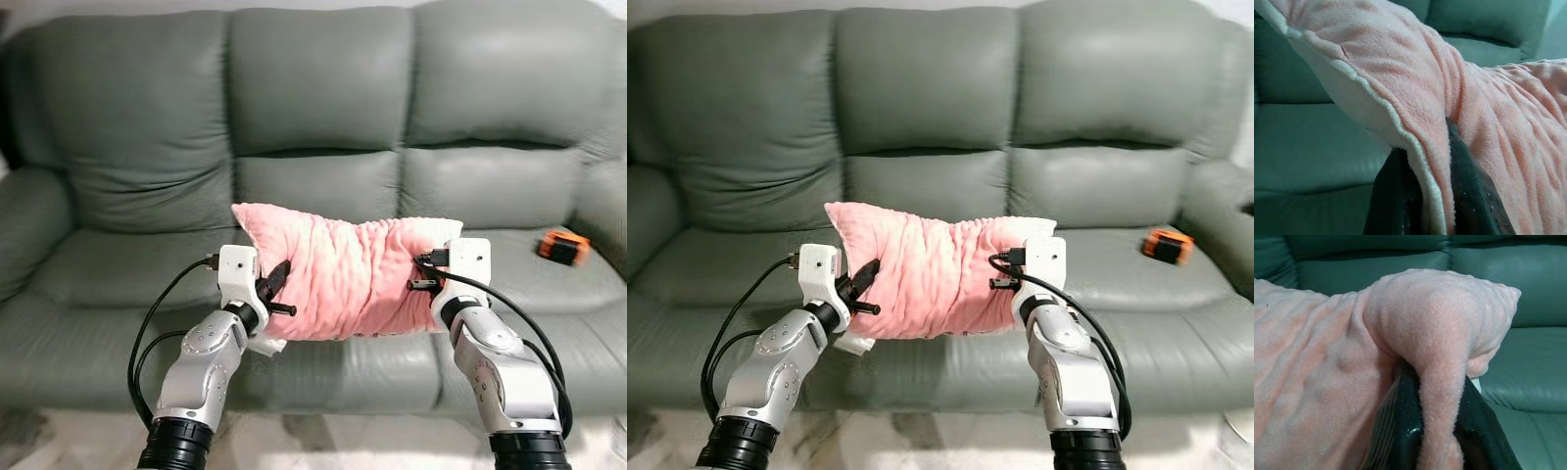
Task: Move the pillow to the sofa
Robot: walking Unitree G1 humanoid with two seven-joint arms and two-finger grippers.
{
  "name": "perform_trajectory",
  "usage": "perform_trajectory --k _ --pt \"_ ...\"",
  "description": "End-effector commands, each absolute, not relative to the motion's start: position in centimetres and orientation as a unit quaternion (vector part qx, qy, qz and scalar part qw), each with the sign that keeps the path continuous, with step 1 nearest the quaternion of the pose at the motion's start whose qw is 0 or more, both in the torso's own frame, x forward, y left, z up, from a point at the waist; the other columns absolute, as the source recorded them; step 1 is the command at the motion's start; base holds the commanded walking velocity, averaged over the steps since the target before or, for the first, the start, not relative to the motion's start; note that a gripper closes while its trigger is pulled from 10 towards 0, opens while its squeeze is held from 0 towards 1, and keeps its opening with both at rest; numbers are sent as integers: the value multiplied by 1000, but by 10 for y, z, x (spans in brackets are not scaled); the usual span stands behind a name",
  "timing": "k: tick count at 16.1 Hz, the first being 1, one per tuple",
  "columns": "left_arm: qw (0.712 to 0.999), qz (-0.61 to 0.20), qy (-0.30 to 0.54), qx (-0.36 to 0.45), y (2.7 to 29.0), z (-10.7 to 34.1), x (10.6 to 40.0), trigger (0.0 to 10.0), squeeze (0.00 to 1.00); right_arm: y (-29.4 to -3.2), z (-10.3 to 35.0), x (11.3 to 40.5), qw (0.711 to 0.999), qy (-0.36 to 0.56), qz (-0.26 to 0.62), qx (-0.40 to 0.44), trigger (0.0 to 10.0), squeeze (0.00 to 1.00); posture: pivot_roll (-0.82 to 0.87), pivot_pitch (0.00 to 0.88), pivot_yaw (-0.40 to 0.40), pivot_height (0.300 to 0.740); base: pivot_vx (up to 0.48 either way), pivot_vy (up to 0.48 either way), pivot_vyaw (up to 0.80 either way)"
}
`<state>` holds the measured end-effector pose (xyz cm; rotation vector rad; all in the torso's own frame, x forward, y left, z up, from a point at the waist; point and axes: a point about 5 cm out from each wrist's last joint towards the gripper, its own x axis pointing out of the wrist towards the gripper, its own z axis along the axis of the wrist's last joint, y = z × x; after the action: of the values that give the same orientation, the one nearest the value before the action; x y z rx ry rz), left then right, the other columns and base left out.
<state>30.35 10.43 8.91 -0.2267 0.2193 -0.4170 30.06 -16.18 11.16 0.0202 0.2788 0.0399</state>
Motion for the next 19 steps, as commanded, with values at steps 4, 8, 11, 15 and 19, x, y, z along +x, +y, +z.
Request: perform_trajectory --k 4,8,11,15,19 --pt "964 -220 97 -116 100 97 304 10000 0 -159 114 302 990 139 25 15 10000 0 -192 0 36 740 0 0 -731" --pt "961 -229 98 -122 98 97 304 10000 0 -159 114 301 990 140 25 15 10000 0 -196 0 32 740 0 0 -727" --pt "960 -230 98 -125 97 97 304 10000 0 -159 116 301 991 132 30 13 10000 0 -196 0 30 740 0 0 -481" --pt "957 -240 93 -134 95 99 303 10000 0 -159 116 301 991 131 31 11 10000 0 -199 0 29 740 172 0 0" --pt "956 -243 93 -136 93 99 302 10000 0 -159 116 301 991 132 31 9 10000 0 -200 0 29 740 350 0 0"
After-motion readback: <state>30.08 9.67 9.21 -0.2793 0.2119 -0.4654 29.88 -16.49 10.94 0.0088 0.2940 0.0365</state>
